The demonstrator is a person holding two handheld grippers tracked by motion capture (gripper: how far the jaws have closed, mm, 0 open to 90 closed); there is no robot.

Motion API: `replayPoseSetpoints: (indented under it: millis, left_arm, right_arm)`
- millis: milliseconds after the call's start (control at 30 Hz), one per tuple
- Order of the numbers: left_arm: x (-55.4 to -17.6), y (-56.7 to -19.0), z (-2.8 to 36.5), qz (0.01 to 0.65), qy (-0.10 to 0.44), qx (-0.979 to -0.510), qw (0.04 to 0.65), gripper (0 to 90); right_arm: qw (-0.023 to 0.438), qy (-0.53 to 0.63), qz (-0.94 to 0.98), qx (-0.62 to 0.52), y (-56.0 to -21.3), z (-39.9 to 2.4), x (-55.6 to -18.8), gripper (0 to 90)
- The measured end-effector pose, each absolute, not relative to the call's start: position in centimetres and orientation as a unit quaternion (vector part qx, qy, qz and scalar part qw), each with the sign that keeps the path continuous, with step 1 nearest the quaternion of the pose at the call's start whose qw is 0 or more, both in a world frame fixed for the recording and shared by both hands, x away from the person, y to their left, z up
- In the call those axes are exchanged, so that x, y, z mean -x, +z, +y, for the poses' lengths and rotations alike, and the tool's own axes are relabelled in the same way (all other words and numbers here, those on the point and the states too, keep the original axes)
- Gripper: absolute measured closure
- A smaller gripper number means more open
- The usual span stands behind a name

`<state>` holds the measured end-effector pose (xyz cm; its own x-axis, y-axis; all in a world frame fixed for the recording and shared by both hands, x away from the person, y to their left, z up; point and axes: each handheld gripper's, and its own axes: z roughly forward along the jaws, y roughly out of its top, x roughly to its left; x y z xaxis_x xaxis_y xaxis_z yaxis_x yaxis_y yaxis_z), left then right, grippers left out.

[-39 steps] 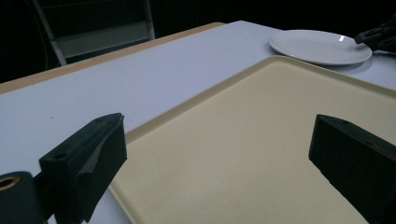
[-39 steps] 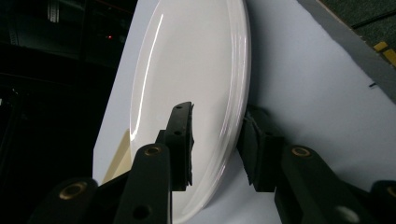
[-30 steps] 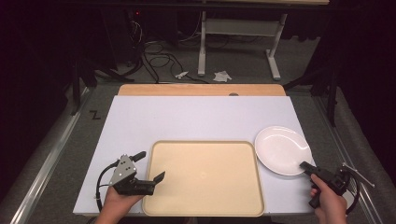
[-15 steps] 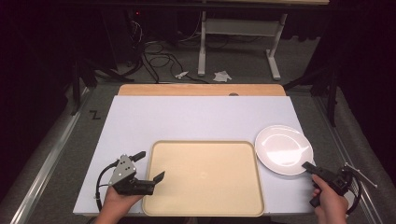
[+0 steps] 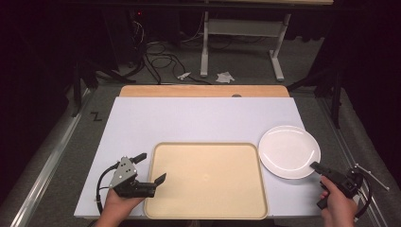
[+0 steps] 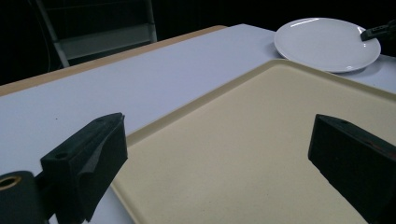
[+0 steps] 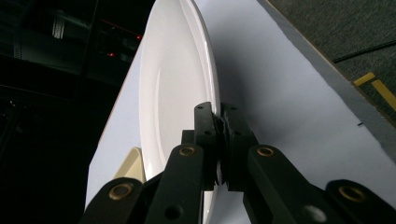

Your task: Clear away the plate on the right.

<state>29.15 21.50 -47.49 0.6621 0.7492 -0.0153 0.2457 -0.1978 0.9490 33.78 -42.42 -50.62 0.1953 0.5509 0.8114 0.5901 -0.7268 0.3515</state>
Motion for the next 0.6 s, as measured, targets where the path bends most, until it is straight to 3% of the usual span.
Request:
replayPoseSetpoints:
  millis: [600]
  left_arm:
    - [-29.1,-47.3,21.7,0.338,0.242,-0.733,0.539,5.3]
  right_arm:
    - [0.024,-0.549,-0.378,0.745,-49.5,-42.4,-33.1,88.9]
